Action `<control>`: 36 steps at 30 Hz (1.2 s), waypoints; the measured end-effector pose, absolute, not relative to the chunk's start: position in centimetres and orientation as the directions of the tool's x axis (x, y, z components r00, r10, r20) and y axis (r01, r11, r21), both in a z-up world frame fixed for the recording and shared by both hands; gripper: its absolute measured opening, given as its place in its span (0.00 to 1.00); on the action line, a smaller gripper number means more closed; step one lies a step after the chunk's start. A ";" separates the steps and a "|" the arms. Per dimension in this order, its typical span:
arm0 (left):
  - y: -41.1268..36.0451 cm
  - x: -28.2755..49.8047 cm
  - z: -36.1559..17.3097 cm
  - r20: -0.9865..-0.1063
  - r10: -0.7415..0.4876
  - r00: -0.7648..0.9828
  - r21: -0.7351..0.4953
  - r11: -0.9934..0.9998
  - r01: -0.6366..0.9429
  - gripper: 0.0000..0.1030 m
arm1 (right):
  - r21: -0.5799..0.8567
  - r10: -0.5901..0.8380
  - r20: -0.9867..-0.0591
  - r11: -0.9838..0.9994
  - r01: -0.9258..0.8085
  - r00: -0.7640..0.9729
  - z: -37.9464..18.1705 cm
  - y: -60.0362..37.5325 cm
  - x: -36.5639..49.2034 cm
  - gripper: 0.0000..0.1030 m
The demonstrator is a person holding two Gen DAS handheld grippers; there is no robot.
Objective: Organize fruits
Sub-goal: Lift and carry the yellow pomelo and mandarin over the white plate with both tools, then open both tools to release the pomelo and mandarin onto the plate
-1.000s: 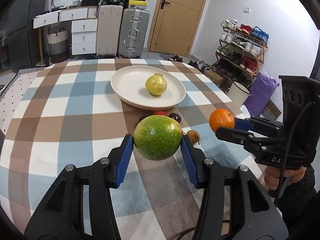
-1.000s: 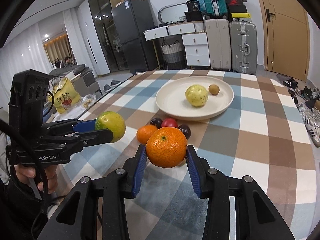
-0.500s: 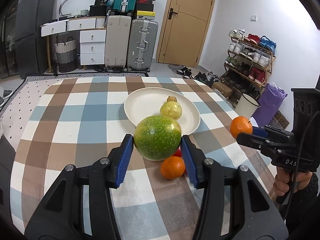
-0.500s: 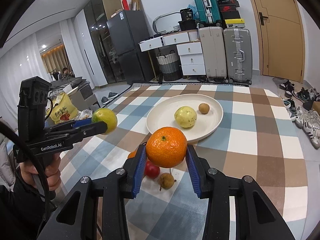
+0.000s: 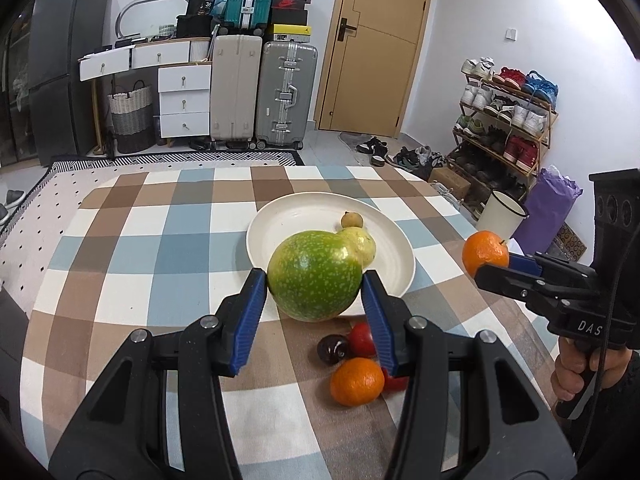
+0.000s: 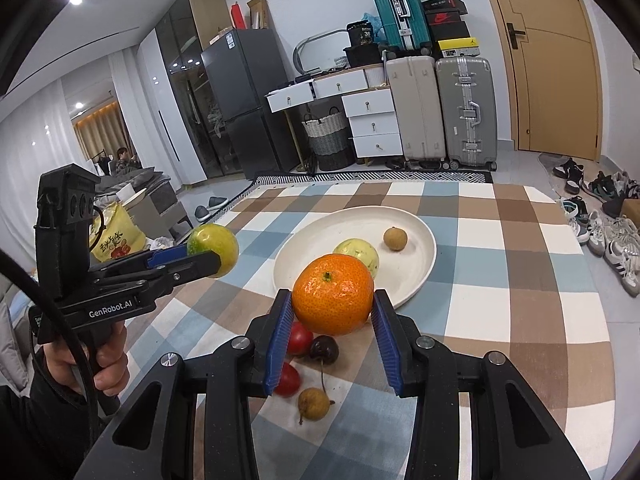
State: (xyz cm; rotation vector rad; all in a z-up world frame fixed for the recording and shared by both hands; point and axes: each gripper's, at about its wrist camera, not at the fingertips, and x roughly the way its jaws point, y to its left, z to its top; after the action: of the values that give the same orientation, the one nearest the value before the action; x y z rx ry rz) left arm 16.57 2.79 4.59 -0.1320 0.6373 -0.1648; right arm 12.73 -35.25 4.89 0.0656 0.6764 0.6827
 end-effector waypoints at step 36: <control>2.1 25.3 -1.6 -0.641 -0.167 0.749 -0.145 0.985 0.096 0.45 | 0.302 0.541 -0.644 0.829 -0.470 0.540 -0.9 -32.2 20.5 0.40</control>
State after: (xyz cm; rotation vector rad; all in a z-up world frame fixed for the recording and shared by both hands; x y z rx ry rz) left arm 25.33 2.07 -1.65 -0.1055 0.7095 -0.1442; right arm 20.50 -32.16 -0.93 0.0970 0.7988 0.6022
